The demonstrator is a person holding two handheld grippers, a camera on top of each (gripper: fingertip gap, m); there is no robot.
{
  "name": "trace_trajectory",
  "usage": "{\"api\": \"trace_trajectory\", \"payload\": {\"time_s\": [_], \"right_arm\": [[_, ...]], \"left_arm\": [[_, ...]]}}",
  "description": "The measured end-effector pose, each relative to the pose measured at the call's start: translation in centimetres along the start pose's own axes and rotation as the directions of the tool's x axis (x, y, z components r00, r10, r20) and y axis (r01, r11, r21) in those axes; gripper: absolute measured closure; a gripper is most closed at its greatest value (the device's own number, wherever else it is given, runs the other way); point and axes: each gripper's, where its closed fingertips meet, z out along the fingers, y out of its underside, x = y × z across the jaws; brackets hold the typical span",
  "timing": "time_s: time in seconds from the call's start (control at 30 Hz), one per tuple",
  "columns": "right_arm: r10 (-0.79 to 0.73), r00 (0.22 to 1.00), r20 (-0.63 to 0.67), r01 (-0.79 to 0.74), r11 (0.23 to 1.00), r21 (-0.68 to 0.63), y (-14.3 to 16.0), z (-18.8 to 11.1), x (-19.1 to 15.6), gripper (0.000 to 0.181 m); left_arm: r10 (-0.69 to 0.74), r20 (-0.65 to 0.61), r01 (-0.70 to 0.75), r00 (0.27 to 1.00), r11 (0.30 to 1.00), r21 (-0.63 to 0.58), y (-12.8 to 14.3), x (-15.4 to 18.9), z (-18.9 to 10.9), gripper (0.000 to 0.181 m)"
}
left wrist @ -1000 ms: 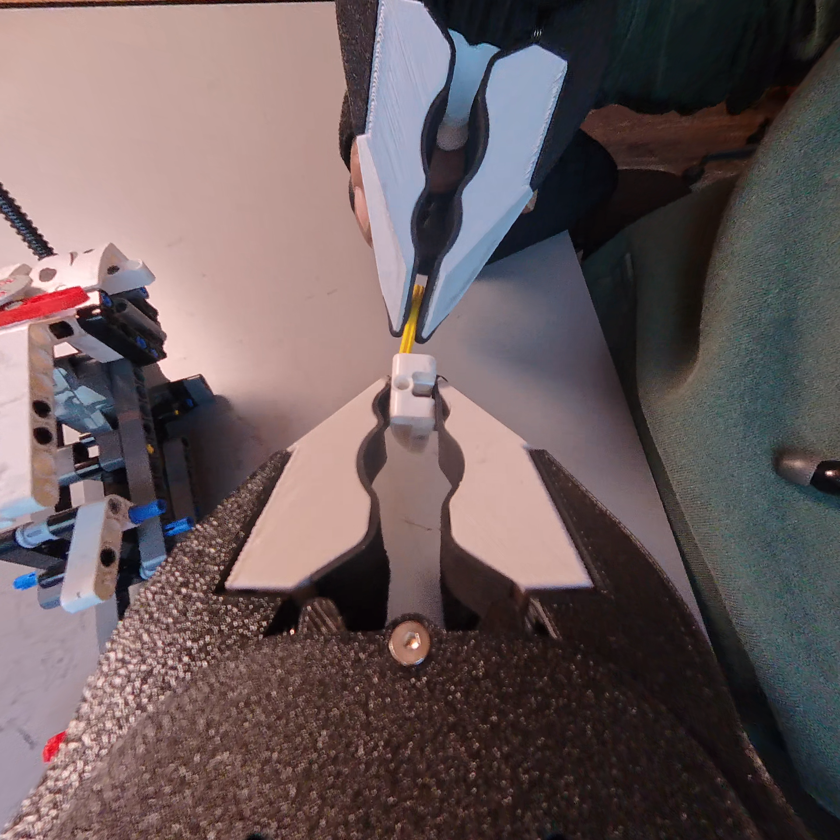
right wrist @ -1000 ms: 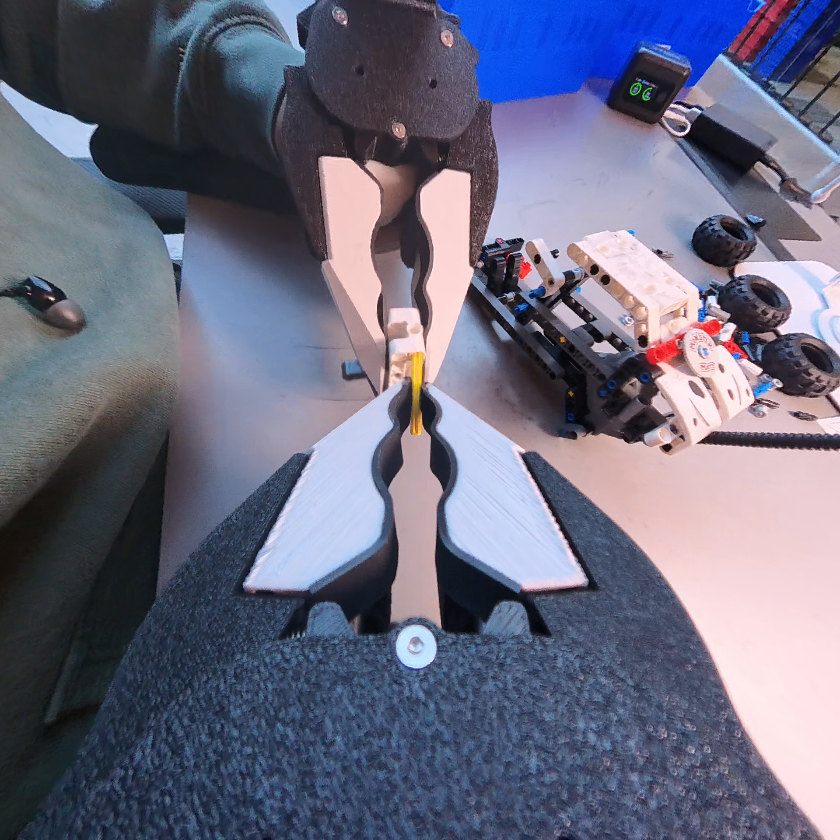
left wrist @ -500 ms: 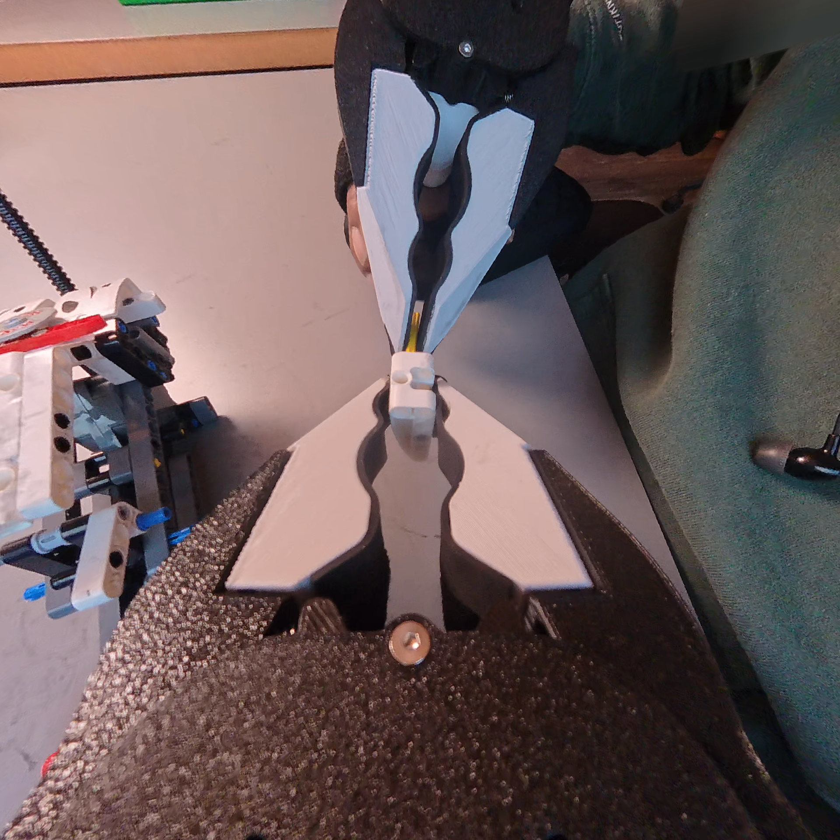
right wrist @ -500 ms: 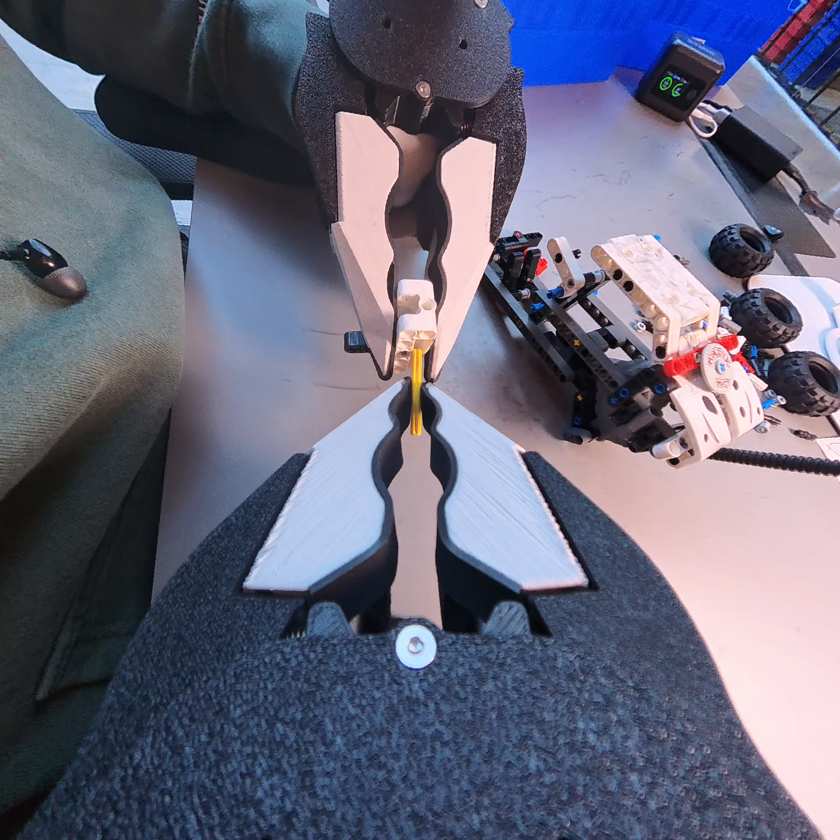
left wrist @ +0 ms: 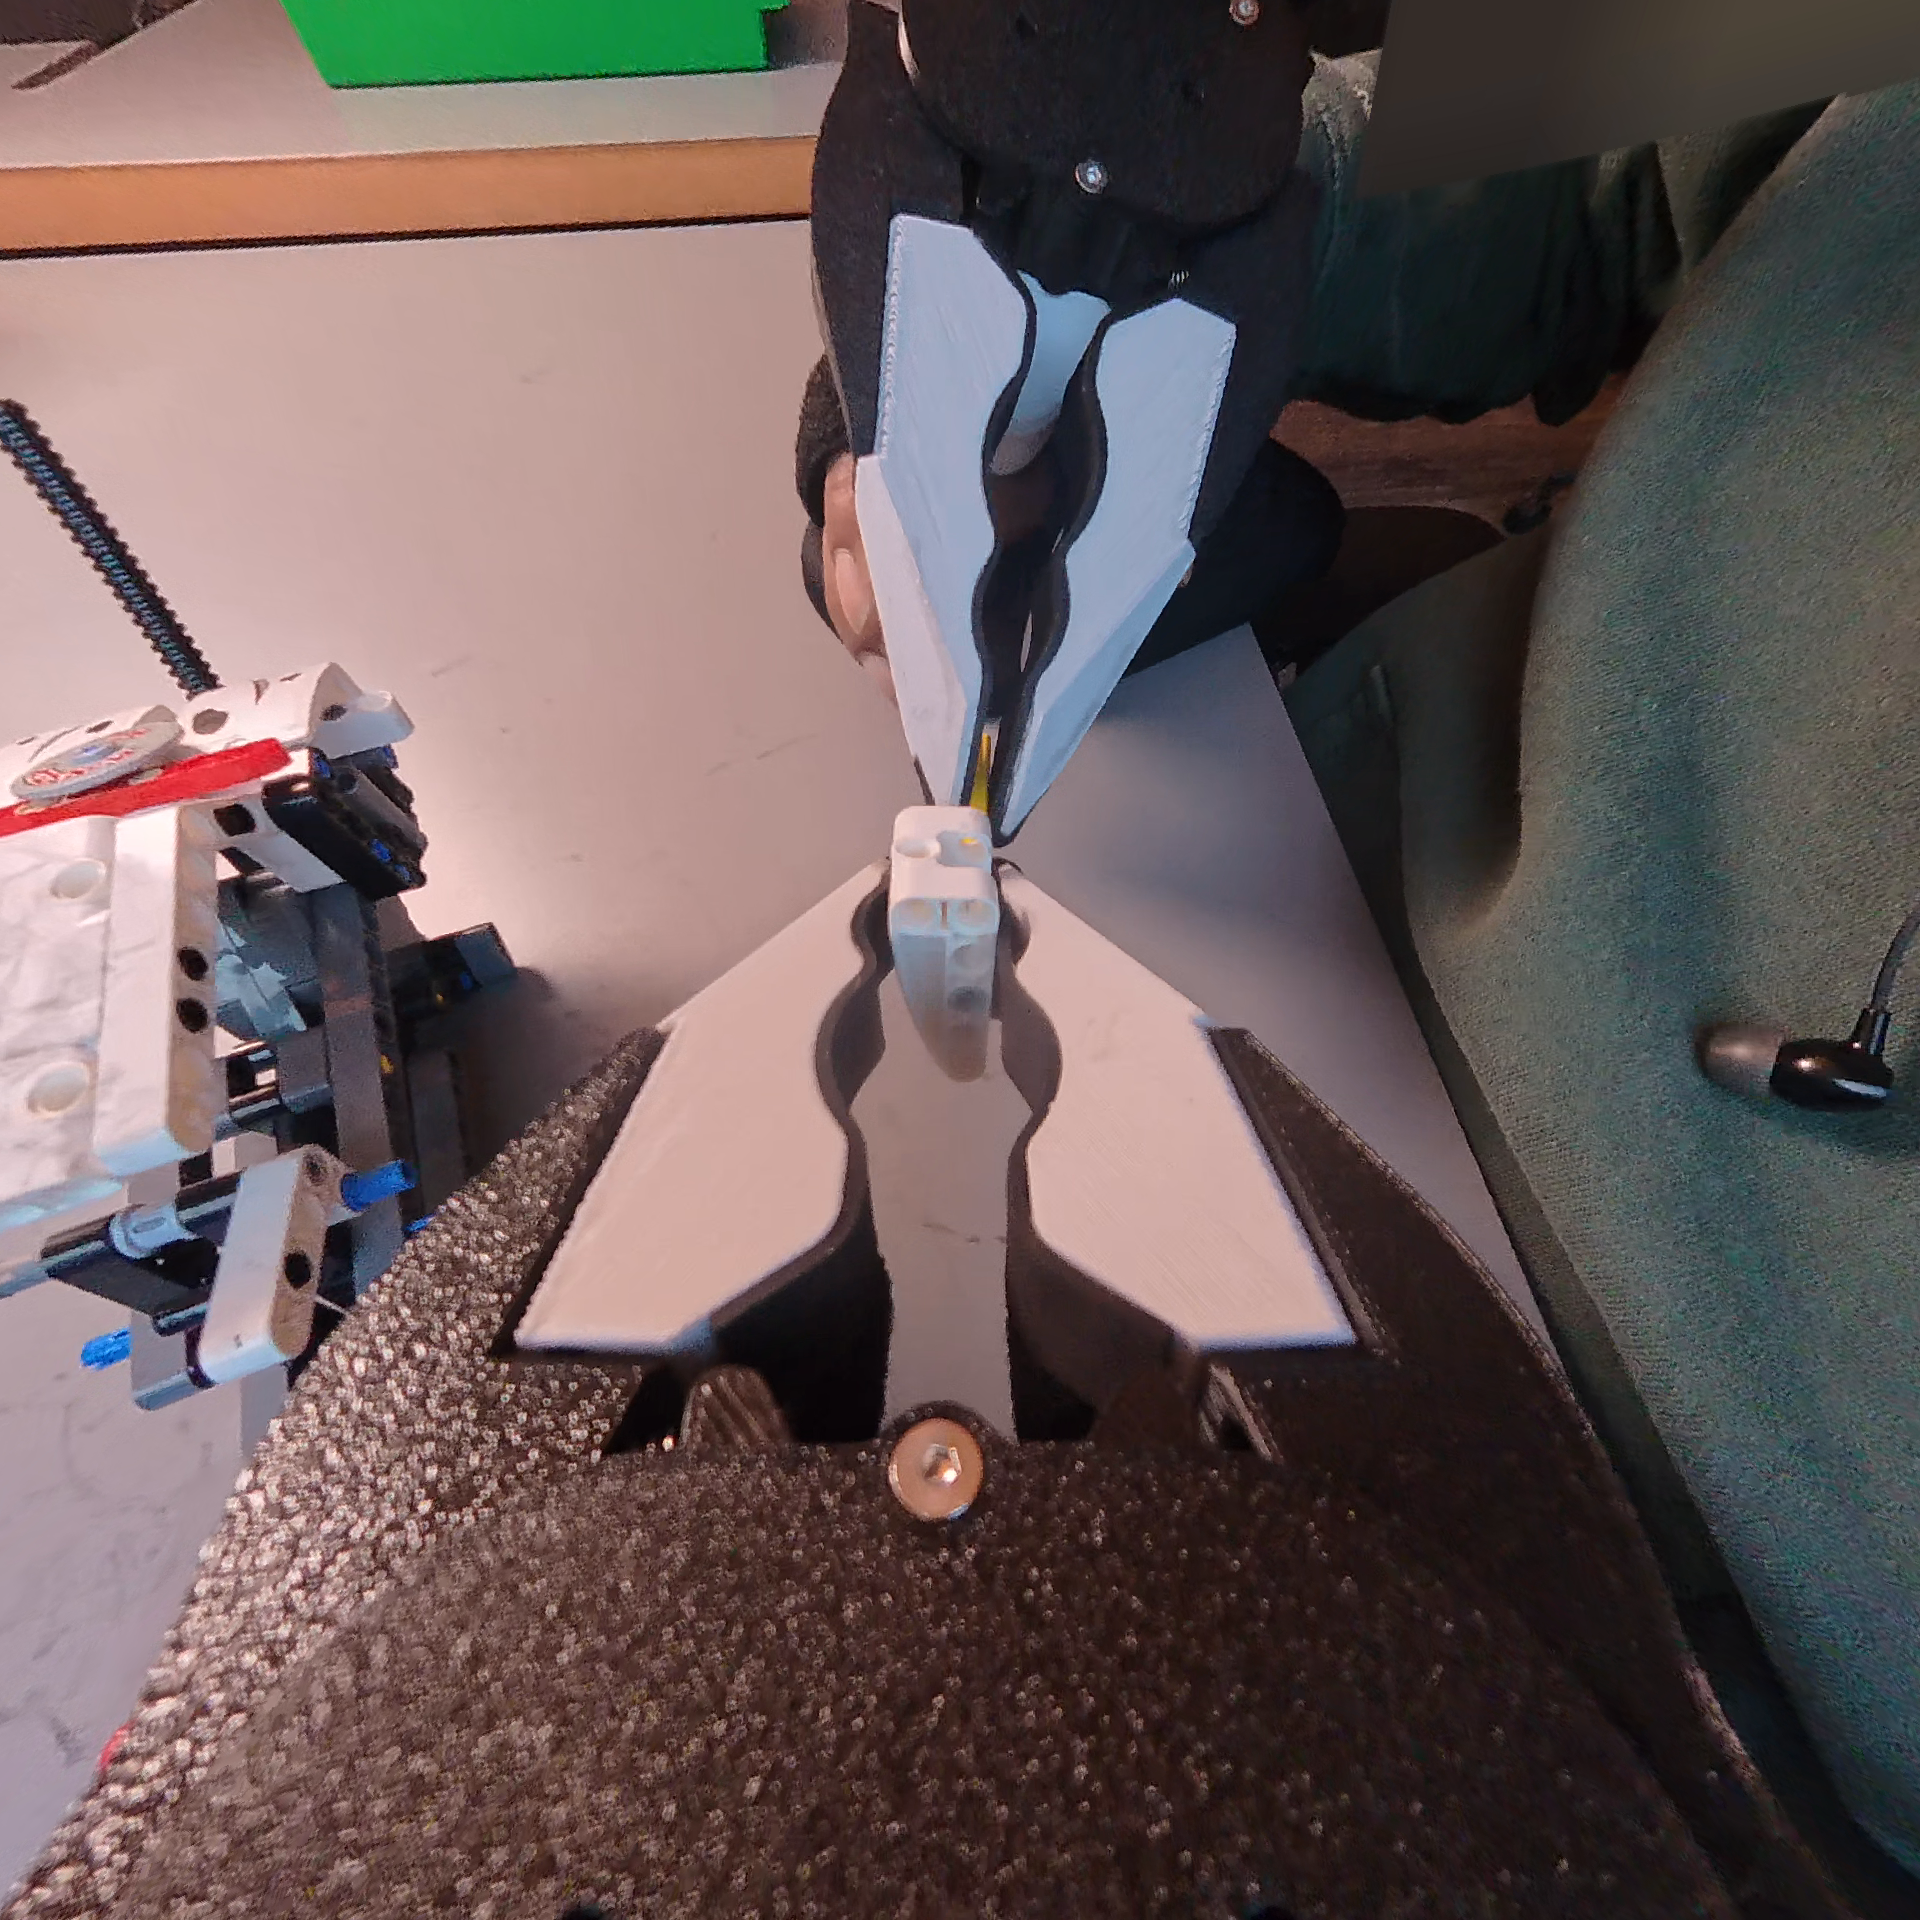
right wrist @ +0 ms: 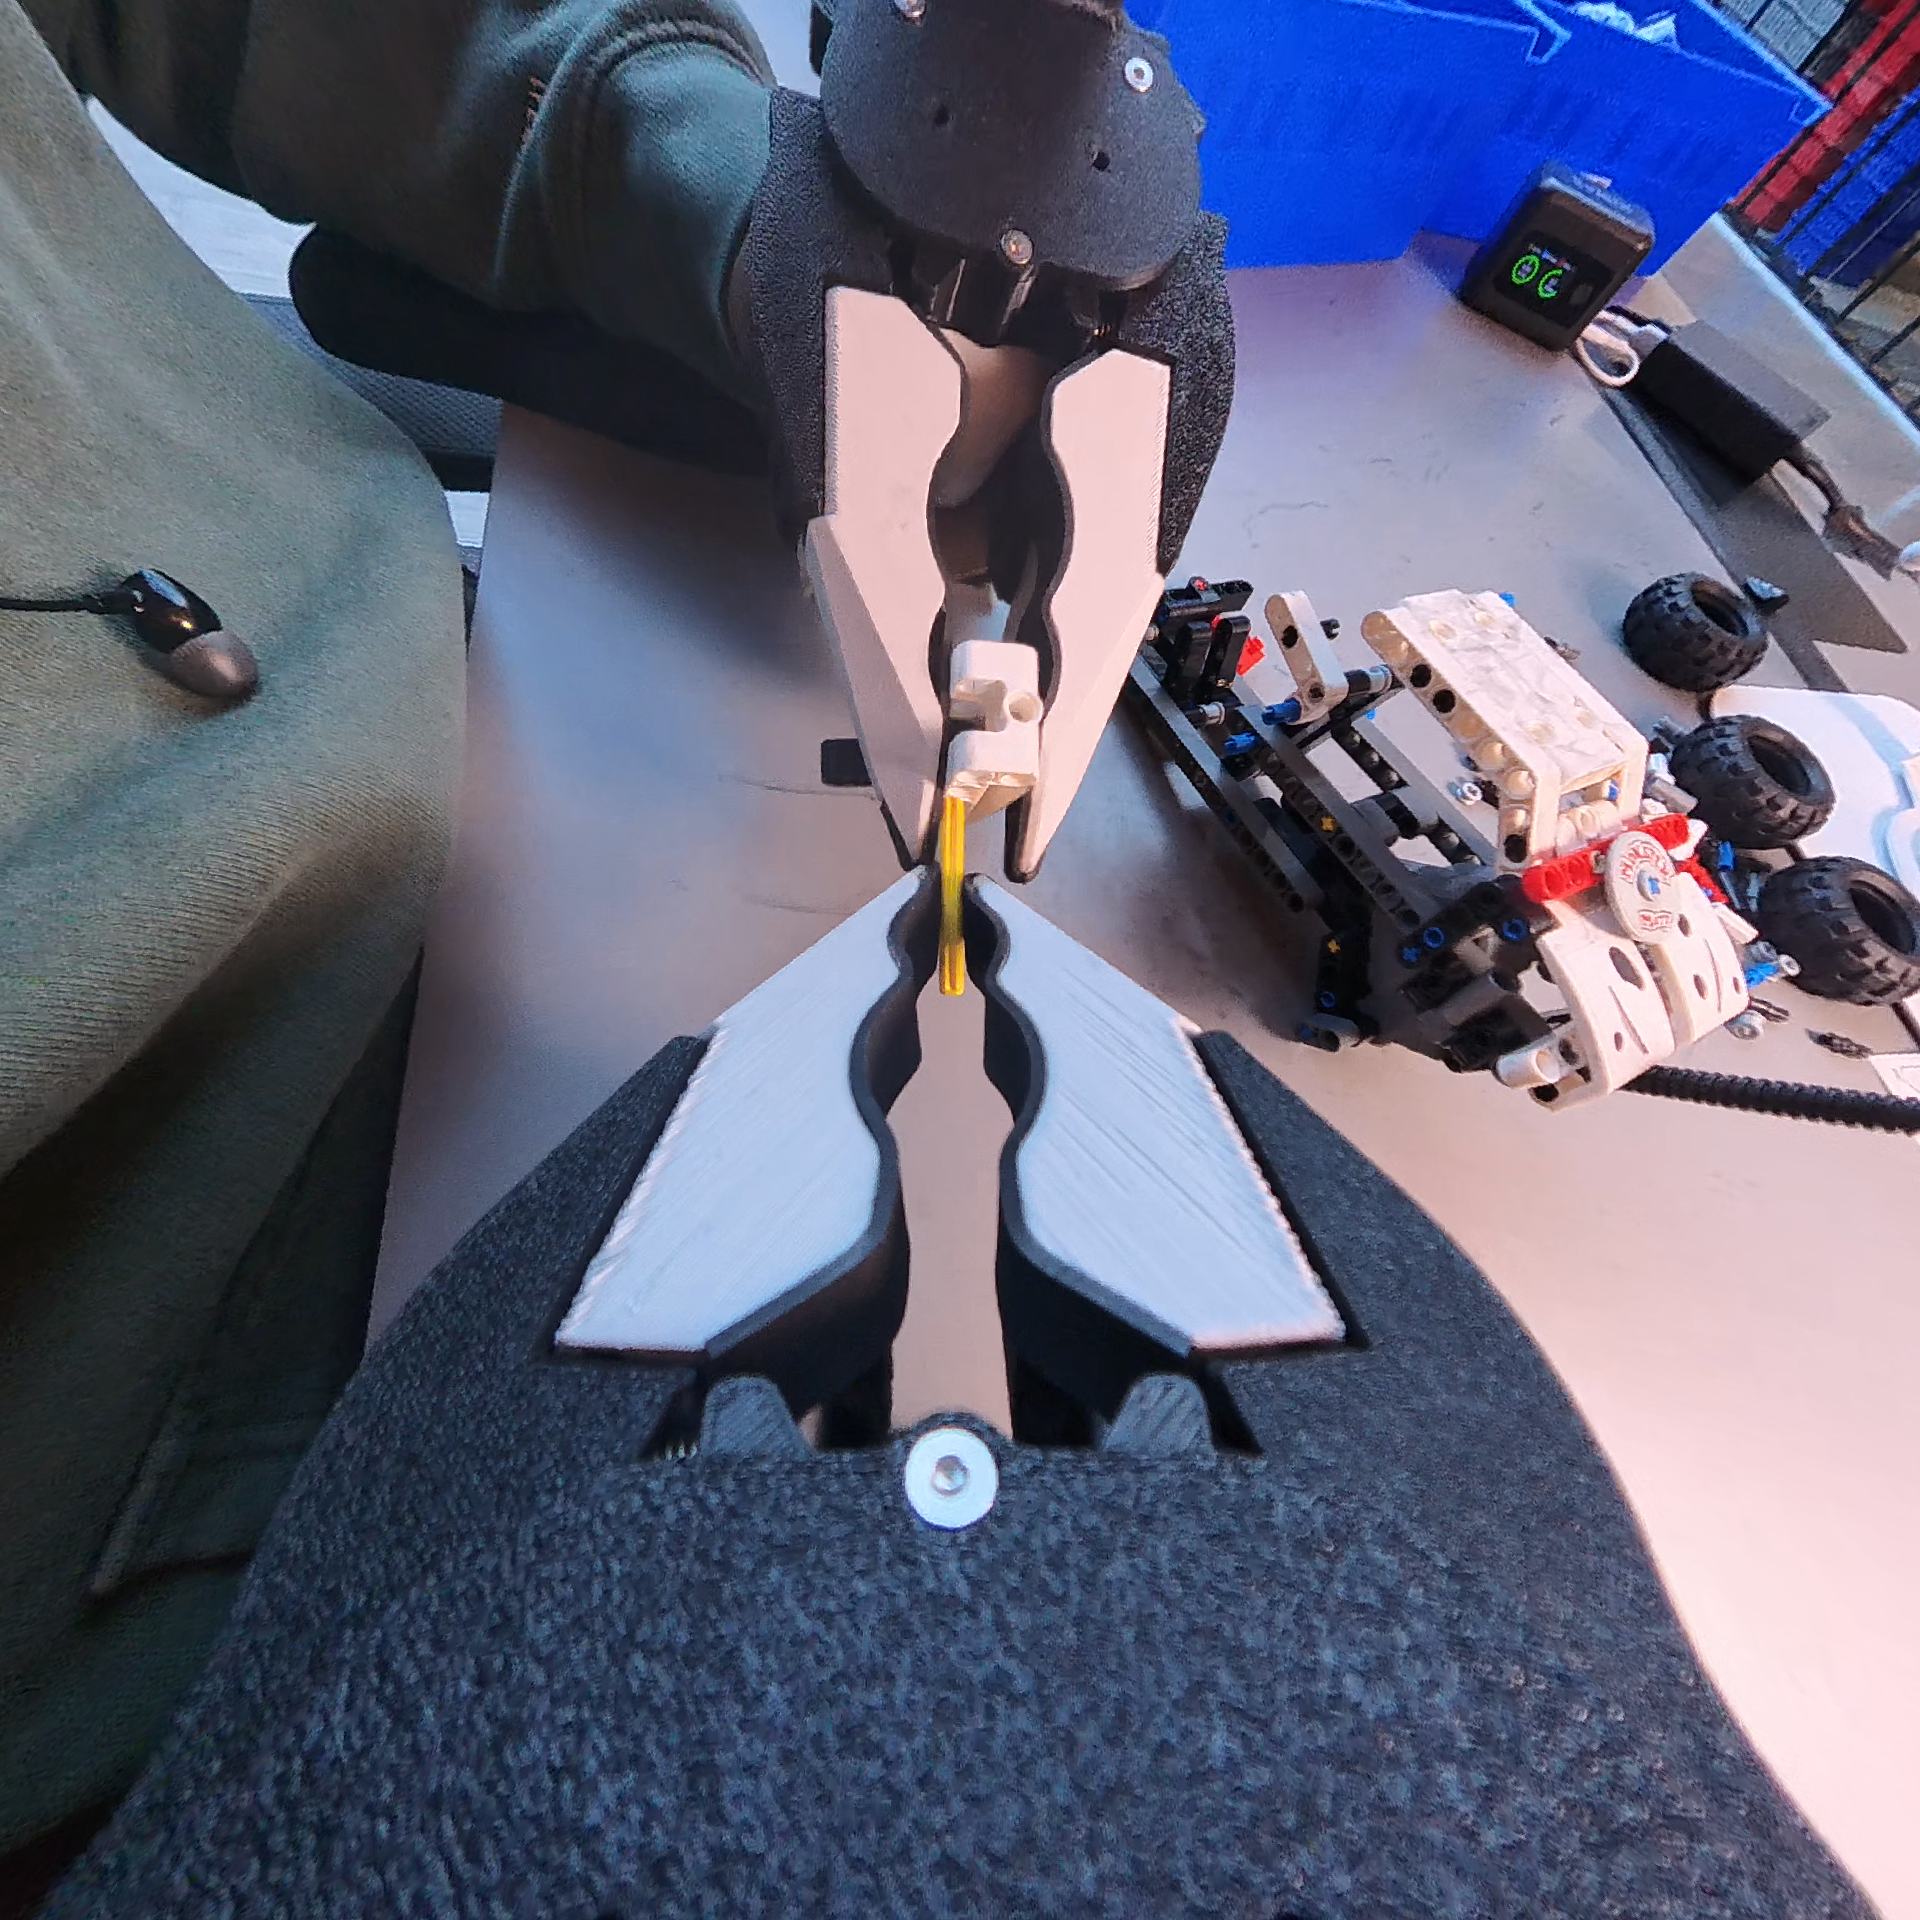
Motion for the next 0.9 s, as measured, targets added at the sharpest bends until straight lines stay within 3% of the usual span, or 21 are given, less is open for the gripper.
{"api": "trace_trajectory", "payload": {"time_s": [0.2, 0.7, 0.9], "right_arm": [[0.006, 1.0, -0.012, -0.005, 0.999, 0.037, -0.5, -0.1, 0.2, 0.178], [0.003, 1.0, 0.014, -0.007, 0.967, 0.255, -4.5, -2.0, -0.1, 0.178], [-0.027, 0.999, -0.018, 0.03, 0.979, 0.201, -5.3, -2.2, -0.2, 0.179]], "left_arm": [[-0.024, -0.004, 0.024, 1.0, 0.999, 0.034, -0.5, 0.0, -0.2, 0.165], [-0.061, -0.118, 0.09, 0.991, 0.962, 0.258, -4.2, 1.4, -2.2, 0.166], [-0.022, -0.114, 0.057, 0.993, 0.949, 0.309, -4.9, 1.8, -2.9, 0.166]]}}
